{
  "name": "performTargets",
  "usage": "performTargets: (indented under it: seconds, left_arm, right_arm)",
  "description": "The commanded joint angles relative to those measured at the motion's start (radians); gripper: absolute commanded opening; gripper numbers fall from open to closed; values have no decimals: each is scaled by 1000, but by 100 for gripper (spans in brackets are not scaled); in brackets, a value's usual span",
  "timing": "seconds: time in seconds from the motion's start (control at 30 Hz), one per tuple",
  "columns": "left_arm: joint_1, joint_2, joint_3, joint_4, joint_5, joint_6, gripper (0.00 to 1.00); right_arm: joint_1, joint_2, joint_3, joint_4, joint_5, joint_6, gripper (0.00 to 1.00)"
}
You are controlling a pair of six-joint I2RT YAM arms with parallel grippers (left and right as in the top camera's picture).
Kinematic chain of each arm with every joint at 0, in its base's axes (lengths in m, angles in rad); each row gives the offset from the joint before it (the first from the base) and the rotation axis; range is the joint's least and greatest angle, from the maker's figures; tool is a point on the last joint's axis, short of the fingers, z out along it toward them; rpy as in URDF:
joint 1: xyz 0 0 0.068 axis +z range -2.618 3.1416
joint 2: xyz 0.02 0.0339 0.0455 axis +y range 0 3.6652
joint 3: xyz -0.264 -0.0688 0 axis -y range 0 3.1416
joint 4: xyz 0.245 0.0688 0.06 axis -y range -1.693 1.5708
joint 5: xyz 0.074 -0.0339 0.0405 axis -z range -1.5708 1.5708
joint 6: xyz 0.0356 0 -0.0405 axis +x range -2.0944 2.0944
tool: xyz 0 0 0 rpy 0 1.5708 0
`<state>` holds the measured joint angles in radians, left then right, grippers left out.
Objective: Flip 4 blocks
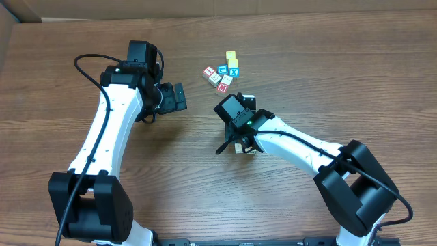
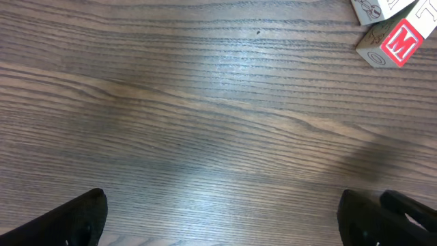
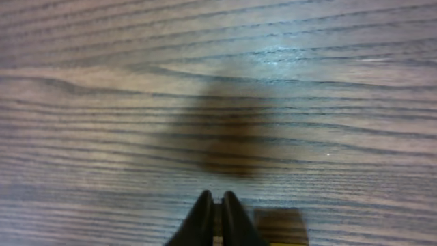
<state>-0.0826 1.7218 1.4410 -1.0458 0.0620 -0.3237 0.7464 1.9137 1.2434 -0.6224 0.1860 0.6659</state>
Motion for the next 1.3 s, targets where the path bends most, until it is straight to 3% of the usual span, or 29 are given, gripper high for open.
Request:
performTargets:
  seconds: [0.0, 0.57, 0.7, 0.8, 1.27]
  left_arm:
    - [4, 11, 19, 3, -14, -16, 100]
    - [4, 11, 19, 3, -14, -16, 100]
    - [4, 11, 19, 3, -14, -16, 100]
    - [4, 11, 19, 3, -14, -16, 100]
    - [4, 11, 19, 3, -14, -16, 100]
  right_arm:
    - [2, -32, 20, -6, -32, -13, 11]
    - [3, -32, 20, -69, -58, -12, 4]
    - [2, -32, 20, -66, -55, -12, 4]
    - [-2, -32, 24, -25, -50, -29, 10]
    - [69, -32, 54, -19, -175, -49, 9]
